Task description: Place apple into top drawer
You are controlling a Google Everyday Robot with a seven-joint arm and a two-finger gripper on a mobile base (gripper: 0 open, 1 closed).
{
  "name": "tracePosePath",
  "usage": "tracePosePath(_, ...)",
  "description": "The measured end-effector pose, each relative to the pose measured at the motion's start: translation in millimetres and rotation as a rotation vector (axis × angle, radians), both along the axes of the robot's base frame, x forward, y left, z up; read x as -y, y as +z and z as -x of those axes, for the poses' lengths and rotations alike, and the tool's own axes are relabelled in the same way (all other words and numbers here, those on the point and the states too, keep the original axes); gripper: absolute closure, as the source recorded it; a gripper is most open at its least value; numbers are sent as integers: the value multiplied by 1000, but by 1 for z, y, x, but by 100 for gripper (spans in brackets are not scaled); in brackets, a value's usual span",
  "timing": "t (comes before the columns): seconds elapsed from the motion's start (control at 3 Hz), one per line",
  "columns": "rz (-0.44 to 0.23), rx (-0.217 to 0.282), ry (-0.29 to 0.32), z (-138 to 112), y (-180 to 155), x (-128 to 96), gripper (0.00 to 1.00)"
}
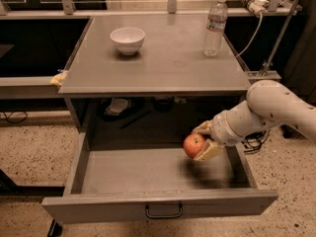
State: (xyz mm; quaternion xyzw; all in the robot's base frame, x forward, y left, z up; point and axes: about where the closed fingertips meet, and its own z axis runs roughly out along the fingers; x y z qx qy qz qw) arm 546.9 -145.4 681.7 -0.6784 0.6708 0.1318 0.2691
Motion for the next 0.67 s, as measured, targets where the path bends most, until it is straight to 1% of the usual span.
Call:
tracePosePath(0.33, 7, -22, -20, 3, -17, 14, 100)
tracePosePath(0.67, 8, -45, -25, 2, -34, 23, 100)
